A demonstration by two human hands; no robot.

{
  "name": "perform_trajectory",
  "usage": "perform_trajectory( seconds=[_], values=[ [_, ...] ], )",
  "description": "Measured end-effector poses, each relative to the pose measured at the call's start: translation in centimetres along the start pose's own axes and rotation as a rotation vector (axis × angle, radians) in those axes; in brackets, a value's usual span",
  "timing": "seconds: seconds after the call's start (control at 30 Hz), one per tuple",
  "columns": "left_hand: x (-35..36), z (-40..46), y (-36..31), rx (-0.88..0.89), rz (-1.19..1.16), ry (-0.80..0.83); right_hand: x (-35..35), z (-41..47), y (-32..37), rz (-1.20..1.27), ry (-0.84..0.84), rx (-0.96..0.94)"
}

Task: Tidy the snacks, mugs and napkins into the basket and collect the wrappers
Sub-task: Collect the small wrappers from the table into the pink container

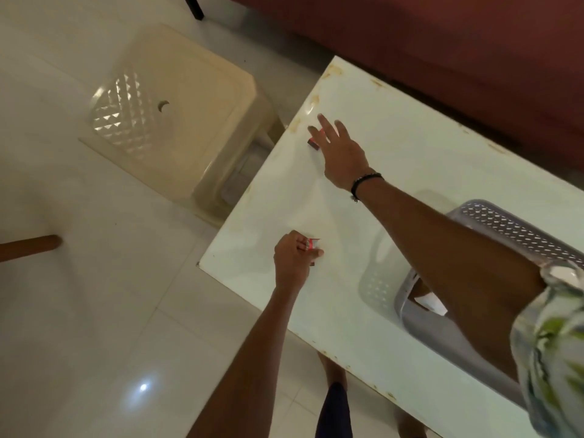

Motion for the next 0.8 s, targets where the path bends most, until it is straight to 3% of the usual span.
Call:
perform_trajectory(
  seconds=[0.1, 0.27, 0.47, 0.57, 0.63, 0.7, 0.8],
  values=[
    [0.1, 0.4, 0.2, 0.0, 0.005, 0.007, 1.1, -0.4, 0.0, 0.015, 0.017, -0.015],
    [0.1, 0.2, 0.0, -0.016, 0.0, 0.023, 3.4, -6.4, 1.1, -0.148, -0.149, -0.07],
    [0.0, 0.1, -0.9, 0.023, 0.041, 0.043, 7.7, -14.0, 0.5, 0.024, -0.076, -0.141],
    [-0.3, -0.1, -1.0, -0.011, 0.085, 0.052, 6.8, -16.4, 0.7, 0.242, -0.093, -0.117],
    [-0.1, -0.7, -1.3, -0.049, 0.063, 0.077, 5.0, -17.6, -0.4, 0.51, -0.154, 0.015],
    [0.4, -2.3, -2.3, -0.061, 0.014, 0.074, 3.1, -19.4, -2.1, 0.76, -0.244, 0.186],
    [1.8, -6.2, -4.9, -0.015, -0.081, 0.03, -0.9, -23.0, -3.8, 1.053, -0.434, 0.27]
  ],
)
Point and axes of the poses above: each hand's wrist, its own z-axis towards the middle knuckle, its own x-axis out of the palm, y = z × x, the point moved 8 cm from there along z, towards the middle knuckle, and after that the axes turned 14 degrees about z, right-handed, at the moved point
